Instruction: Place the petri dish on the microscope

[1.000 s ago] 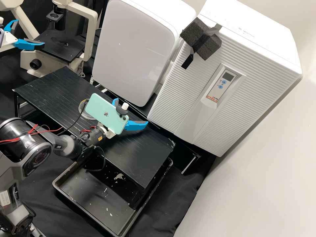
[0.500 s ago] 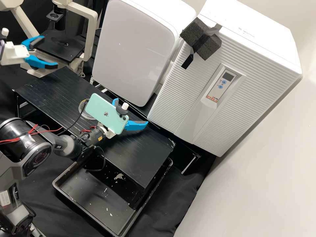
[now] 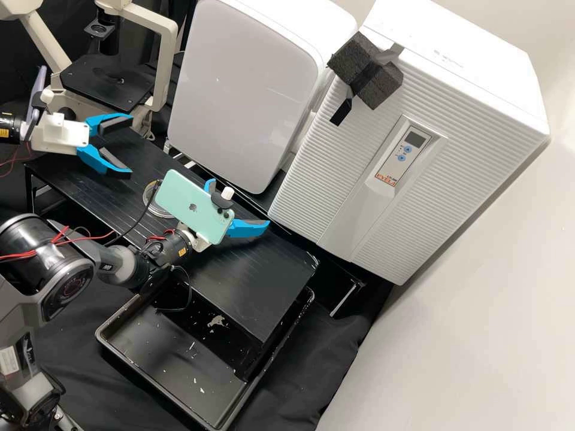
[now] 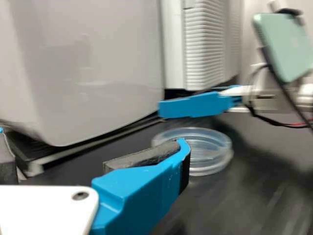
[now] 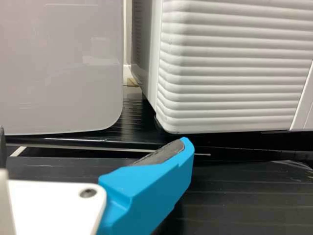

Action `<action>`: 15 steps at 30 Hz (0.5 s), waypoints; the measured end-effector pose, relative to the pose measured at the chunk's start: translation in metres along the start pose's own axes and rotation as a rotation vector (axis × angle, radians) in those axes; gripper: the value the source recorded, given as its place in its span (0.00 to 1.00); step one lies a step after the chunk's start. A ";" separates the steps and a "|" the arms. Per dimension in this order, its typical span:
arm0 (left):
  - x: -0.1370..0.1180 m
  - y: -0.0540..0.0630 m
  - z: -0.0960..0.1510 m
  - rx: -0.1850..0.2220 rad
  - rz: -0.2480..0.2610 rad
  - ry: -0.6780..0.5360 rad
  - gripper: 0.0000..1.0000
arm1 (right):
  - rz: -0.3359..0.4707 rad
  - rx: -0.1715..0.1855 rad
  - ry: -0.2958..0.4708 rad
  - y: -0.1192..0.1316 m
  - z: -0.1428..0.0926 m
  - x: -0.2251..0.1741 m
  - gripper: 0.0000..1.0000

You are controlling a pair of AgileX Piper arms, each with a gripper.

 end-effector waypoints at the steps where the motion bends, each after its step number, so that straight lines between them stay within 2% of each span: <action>1: 0.001 0.000 0.002 -0.008 -0.008 -0.018 1.00 | 0.000 0.000 0.000 0.000 0.000 0.000 1.00; 4: 0.001 -0.003 0.008 -0.016 -0.037 -0.067 1.00 | 0.000 0.000 0.000 0.000 0.000 0.000 1.00; 6: 0.001 -0.005 0.010 0.001 -0.054 -0.094 1.00 | 0.000 0.000 0.000 0.000 0.000 0.000 1.00; 15: 0.011 -0.015 0.027 0.016 -0.091 -0.170 1.00 | 0.000 0.000 0.000 0.000 0.000 0.000 1.00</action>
